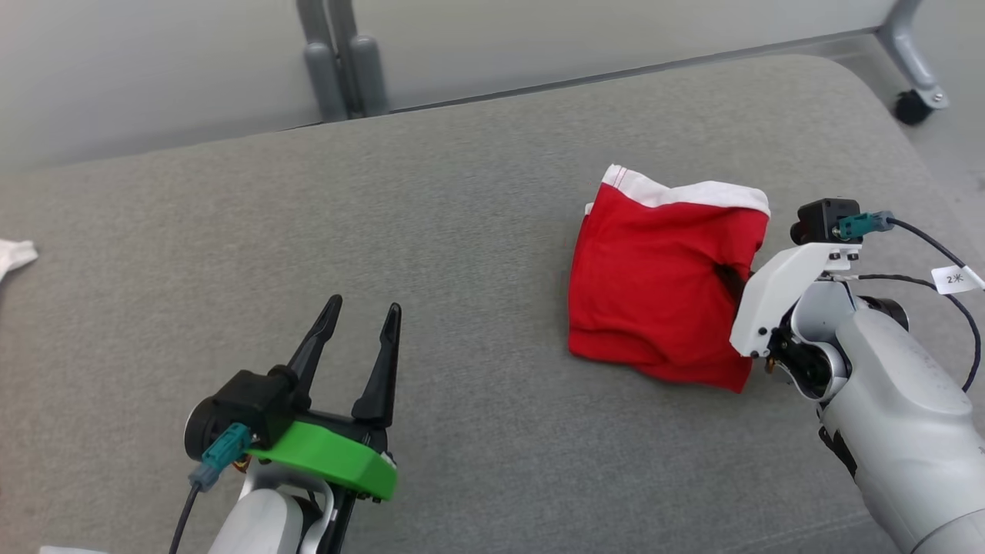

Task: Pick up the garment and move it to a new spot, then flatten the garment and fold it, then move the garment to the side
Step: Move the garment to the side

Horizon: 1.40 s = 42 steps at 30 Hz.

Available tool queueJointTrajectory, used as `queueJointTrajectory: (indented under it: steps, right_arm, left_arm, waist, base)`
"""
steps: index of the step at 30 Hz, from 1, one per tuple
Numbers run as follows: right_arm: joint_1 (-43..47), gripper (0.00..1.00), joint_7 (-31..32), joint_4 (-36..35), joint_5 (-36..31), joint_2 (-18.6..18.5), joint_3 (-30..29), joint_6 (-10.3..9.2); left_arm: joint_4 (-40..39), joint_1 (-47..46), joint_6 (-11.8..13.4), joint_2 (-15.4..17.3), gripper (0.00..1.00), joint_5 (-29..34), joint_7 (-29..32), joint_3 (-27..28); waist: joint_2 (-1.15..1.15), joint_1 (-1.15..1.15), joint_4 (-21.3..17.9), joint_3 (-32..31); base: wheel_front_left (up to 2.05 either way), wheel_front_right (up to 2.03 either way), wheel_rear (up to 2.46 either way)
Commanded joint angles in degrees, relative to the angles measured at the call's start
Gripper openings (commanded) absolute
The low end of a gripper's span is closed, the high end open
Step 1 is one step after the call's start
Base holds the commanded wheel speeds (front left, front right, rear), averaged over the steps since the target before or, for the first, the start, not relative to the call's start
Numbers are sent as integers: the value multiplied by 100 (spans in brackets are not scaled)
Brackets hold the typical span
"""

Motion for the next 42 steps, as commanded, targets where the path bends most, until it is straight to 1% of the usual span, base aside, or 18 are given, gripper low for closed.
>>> queueJointTrajectory:
  steps: [1, 6, 9, 11, 16, 20, 23, 24, 28, 30, 32, 33, 34, 35, 38, 42]
  right_arm:
    - [22, 0, -44, -44, 54, -44, 40, -1]
    - [-53, 0, -138, -122, 207, -115, 222, -1]
    - [-166, 0, -253, -171, 204, -215, 354, -1]
    - [-301, 0, -380, -223, 74, -348, 521, -1]
    - [-792, 0, -673, -206, -125, -728, 949, -2]
    - [-1285, 0, -797, 13, -224, -1069, 1209, -2]
    - [-1694, 0, -790, 281, -288, -1366, 1351, -2]
    - [-1947, 0, -829, 452, -378, -1574, 1451, -2]
    - [-2344, 0, -862, 842, -523, -1912, 1609, -2]
    - [-2511, 0, -944, 1063, -616, -2021, 1658, -3]
    - [-2612, 13, -1057, 1282, -620, -2018, 1650, -2]
    - [-2649, 22, -1110, 1385, -668, -2030, 1664, -2]
    - [-2704, 42, -1190, 1526, -697, -2046, 1651, -3]
    - [-2743, 100, -1249, 1642, -716, -2038, 1625, -3]
    - [-2794, 100, -1466, 2021, -789, -1950, 1568, -3]
    - [-2869, 100, -1826, 2409, -963, -1930, 1500, -4]
  left_arm:
    - [-8, -39, 25, 20, 100, 18, -4, -4]
    - [-17, -165, 28, 74, 100, 54, 13, -54]
    - [-52, -218, 29, 113, 100, 70, 28, -69]
    - [-98, -297, 24, 166, 100, 95, 69, -75]
    - [-254, -500, 7, 321, 100, 158, 233, -85]
    - [-396, -694, -10, 438, 100, 207, 350, -107]
    - [-508, -824, -11, 504, 100, 239, 415, -97]
    - [-553, -904, -6, 541, 100, 247, 434, -84]
    - [-606, -1015, -10, 576, 100, 254, 425, -90]
    - [-598, -1050, -15, 575, 100, 240, 402, -92]
    - [-564, -1071, -18, 560, 100, 224, 367, -106]
    - [-542, -1084, -20, 557, 100, 216, 347, -110]
    - [-513, -1098, -21, 547, 100, 205, 342, -113]
    - [-491, -1103, -22, 539, 100, 198, 322, -118]
    - [-398, -1082, -5, 525, 100, 170, 243, -110]
    - [-269, -969, 16, 491, 100, 109, 145, -111]
  waist:
    - [0, 0, -663, -48]
    - [0, 0, -963, 101]
    - [0, 0, -1010, 240]
    - [0, 0, -990, 395]
    - [0, 0, -803, 943]
    - [0, 0, -562, 1440]
    - [0, 0, -384, 1774]
    - [0, 0, -287, 1957]
    - [0, 0, -137, 2210]
    - [0, 0, -79, 2274]
    - [0, 0, -36, 2299]
    - [0, 0, -23, 2303]
    - [0, 0, -7, 2296]
    - [0, 0, 4, 2282]
    - [0, 0, 27, 2148]
    - [0, 0, 28, 1851]
  base:
    - [0, 0, 0]
    - [0, 0, 0]
    - [0, 0, 0]
    - [0, 0, 0]
    - [0, 0, 0]
    - [0, 0, 0]
    - [0, 0, 0]
    - [0, 0, 0]
    - [0, 0, 0]
    - [0, 0, 0]
    - [0, 0, 0]
    - [0, 0, 0]
    - [0, 0, 0]
    - [0, 0, 0]
    - [0, 0, 0]
    - [0, 0, 0]
